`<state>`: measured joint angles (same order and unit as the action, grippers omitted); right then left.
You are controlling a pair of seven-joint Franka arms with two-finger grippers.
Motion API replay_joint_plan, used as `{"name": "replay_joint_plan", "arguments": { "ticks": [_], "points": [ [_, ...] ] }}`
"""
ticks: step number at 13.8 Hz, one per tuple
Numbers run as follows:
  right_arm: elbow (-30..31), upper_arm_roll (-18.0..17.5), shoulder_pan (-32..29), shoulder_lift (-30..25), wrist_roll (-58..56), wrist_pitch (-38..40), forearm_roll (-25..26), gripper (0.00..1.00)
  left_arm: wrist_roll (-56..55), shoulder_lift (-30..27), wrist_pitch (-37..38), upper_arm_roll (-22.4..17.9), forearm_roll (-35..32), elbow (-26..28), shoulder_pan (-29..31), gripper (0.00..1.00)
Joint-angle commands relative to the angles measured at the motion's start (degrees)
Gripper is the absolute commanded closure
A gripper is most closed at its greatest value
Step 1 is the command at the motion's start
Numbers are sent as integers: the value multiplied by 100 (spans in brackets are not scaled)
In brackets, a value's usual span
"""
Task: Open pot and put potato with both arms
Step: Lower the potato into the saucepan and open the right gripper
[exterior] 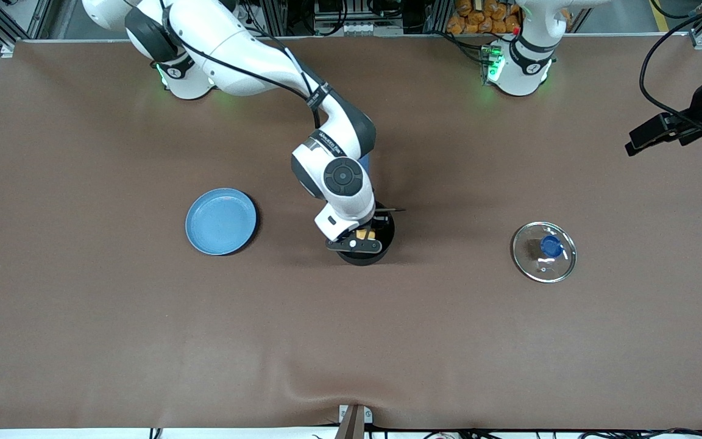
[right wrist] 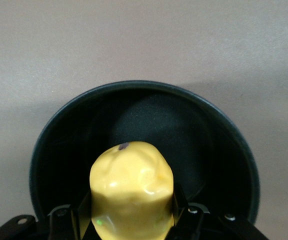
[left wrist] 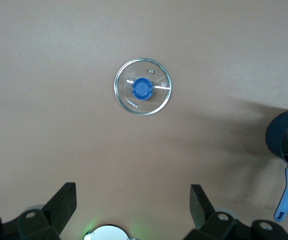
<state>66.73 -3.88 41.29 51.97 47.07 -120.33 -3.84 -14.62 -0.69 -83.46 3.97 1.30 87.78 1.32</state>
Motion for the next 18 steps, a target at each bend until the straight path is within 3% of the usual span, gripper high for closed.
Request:
{"name": "replay_joint_plan", "arguments": {
  "ticks": [1,5,7,8,9,11,12,14,18],
  "points": [
    [-275,71,90,234,171,-78,199,100,126,25,49,-1,116,-69,35,0],
    [-257,115,169,366,188,-254,208,100,117,25,40,-1,116,-77,35,0],
    [-248,124,169,375,328,-254,200,91,117,34,40,-1,116,-69,35,0],
    [-240,124,178,401,337,-263,208,85,117,34,40,-1,116,-77,35,0],
    [-240,124,169,410,338,-254,200,69,117,34,40,-1,116,-77,35,0],
    [-231,124,169,410,338,-263,208,15,117,34,40,-1,124,-77,18,0],
    [-248,124,169,393,338,-254,200,13,117,34,40,-1,116,-77,9,0],
    [-275,124,169,393,346,-272,200,0,117,34,31,-1,116,-77,9,0],
    [-283,115,161,323,460,-237,182,0,117,34,31,-1,116,-77,18,0]
  ]
}}
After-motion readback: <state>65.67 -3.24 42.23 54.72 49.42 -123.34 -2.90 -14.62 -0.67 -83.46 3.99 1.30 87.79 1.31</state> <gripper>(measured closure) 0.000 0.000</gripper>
